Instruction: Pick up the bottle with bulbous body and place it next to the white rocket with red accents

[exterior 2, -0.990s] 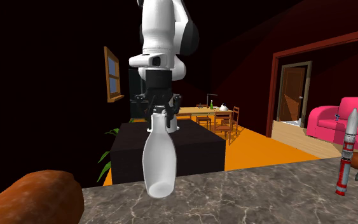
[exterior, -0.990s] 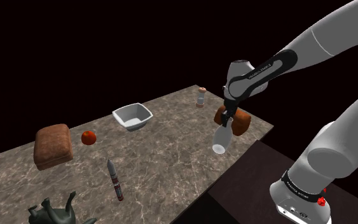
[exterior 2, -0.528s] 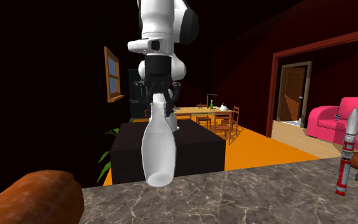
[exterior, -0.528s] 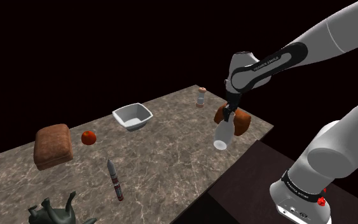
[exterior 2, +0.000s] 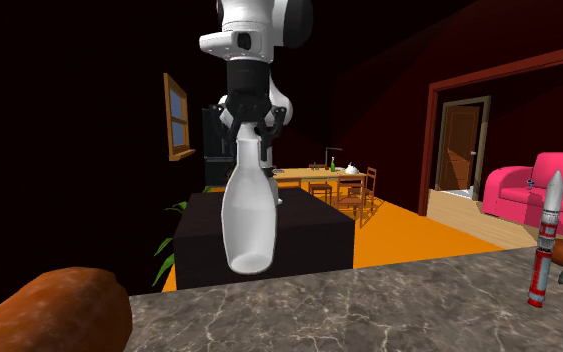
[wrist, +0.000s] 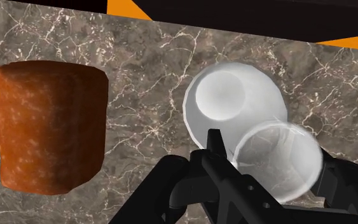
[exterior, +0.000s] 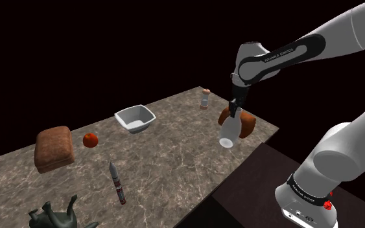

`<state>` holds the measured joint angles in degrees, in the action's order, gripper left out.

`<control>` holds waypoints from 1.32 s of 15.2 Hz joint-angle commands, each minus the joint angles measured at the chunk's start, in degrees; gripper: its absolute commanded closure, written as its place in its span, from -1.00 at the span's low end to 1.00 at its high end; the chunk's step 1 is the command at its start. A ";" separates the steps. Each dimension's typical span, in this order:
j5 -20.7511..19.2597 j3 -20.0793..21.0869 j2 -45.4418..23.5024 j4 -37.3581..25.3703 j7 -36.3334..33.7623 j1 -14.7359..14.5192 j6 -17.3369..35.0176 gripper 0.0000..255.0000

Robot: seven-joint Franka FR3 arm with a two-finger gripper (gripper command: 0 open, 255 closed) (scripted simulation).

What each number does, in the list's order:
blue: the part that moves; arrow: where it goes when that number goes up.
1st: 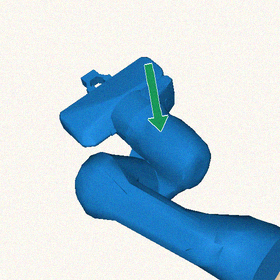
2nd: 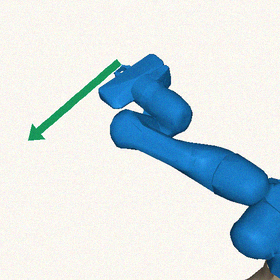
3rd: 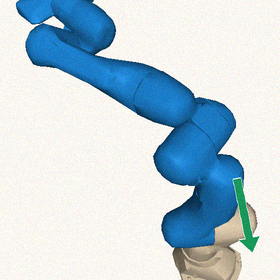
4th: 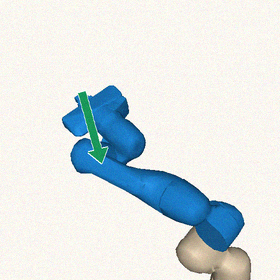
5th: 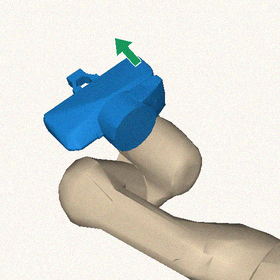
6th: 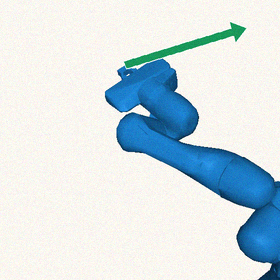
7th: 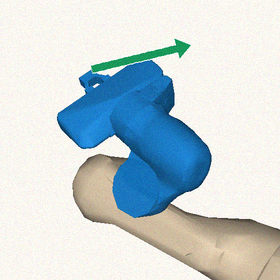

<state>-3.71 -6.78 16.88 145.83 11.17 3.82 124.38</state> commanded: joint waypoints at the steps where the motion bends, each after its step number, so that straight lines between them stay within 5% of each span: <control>1: 0.01 0.11 0.93 -0.80 -0.07 -0.03 -1.74 1.00; 20: 0.15 0.76 6.65 -10.99 -0.03 -0.09 -17.64 1.00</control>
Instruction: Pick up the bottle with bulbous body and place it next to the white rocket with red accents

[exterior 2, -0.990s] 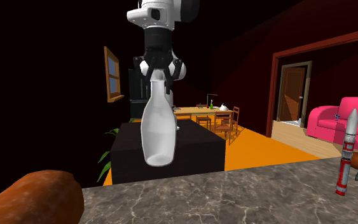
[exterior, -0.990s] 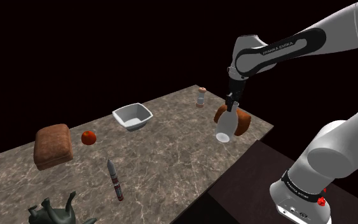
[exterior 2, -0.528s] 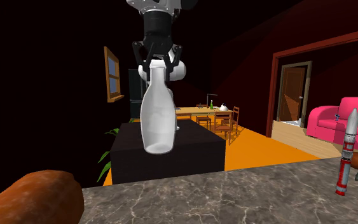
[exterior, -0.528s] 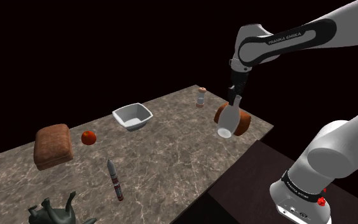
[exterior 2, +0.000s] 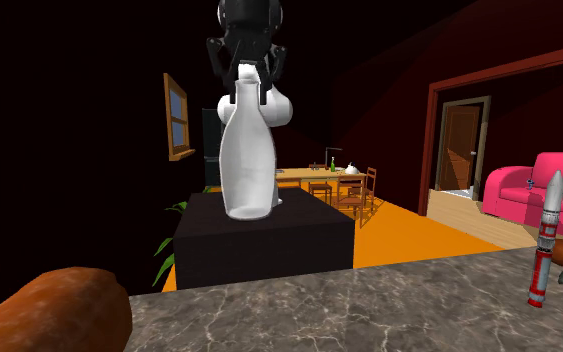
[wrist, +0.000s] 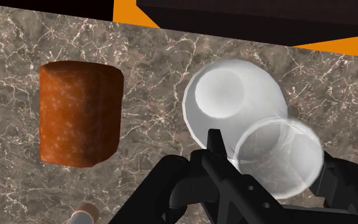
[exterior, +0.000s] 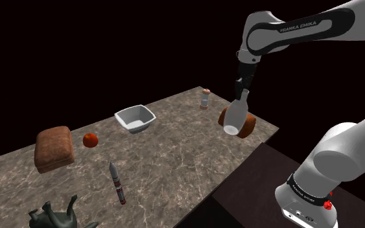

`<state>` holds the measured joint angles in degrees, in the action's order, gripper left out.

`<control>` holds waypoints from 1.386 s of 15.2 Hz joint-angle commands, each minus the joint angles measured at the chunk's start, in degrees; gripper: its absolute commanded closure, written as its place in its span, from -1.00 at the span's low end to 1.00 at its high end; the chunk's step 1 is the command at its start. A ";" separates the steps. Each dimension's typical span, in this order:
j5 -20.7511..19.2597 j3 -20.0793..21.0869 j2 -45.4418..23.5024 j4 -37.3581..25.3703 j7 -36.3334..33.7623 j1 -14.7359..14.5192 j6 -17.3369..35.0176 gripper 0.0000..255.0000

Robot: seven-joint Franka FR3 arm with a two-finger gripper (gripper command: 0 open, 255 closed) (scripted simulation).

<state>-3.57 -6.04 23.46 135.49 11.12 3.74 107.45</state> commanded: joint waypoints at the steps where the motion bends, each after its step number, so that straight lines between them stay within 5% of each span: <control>1: 0.03 0.05 0.22 -1.29 0.03 -0.01 -1.51 1.00; 21: 0.39 0.53 0.48 -16.51 0.35 -0.21 -16.99 1.00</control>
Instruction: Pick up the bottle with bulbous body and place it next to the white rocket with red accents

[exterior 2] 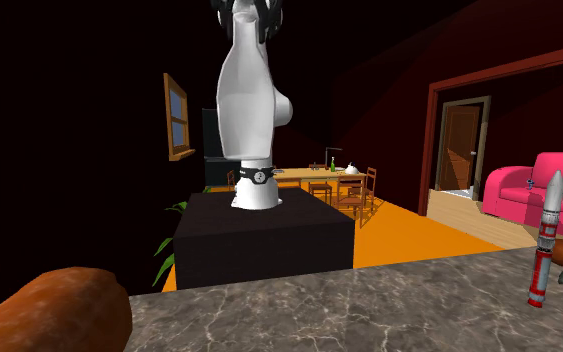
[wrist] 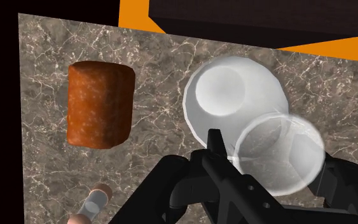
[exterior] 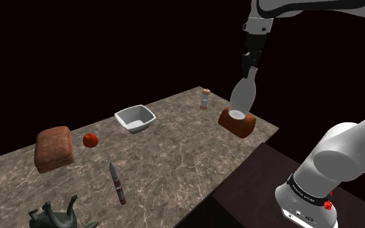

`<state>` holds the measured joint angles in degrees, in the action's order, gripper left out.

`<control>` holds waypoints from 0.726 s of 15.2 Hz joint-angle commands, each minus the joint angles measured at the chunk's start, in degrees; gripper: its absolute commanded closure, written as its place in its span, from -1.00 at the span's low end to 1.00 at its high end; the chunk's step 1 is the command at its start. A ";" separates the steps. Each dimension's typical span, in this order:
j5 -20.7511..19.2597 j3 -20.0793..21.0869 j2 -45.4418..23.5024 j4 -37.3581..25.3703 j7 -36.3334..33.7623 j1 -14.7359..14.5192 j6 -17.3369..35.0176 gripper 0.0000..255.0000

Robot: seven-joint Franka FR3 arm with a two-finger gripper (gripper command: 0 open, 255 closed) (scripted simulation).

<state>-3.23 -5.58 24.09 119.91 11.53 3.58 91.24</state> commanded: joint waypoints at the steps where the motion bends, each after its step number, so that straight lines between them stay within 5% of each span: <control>1: 0.08 0.09 -0.27 -1.81 -0.04 -0.05 -1.54 1.00; 11: 1.70 3.14 -1.65 -8.40 -4.11 -1.61 -6.88 1.00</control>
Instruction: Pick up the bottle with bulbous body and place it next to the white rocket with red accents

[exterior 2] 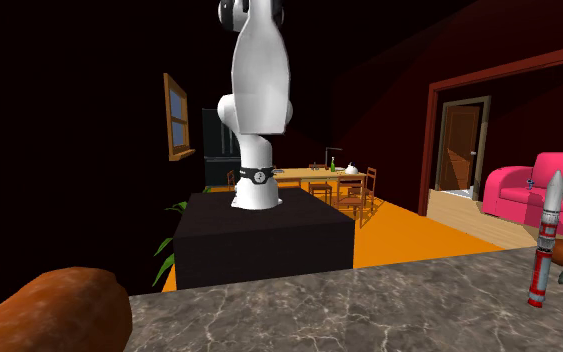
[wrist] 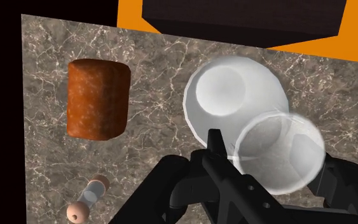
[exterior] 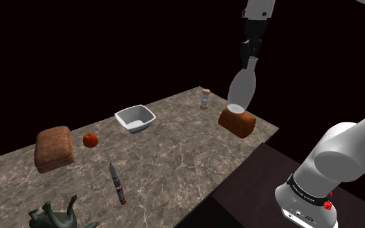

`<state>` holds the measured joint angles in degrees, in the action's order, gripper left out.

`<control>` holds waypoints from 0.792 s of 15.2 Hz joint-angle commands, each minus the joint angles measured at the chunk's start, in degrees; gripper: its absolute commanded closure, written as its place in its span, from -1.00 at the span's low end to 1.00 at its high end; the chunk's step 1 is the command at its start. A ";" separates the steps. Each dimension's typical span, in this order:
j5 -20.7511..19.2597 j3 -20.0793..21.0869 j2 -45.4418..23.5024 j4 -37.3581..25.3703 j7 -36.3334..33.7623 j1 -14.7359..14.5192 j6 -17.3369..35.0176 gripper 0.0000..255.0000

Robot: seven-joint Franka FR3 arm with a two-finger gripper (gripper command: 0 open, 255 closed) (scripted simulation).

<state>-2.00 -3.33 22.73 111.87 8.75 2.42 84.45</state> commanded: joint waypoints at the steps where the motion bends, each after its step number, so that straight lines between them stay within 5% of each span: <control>1: 0.96 1.88 -0.49 -0.53 -2.74 -0.93 -0.08 1.00; 12: 5.32 12.46 -6.60 -6.51 -18.20 -6.17 0.27 1.00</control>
<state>2.98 8.19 16.64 105.69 -7.95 -3.26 84.48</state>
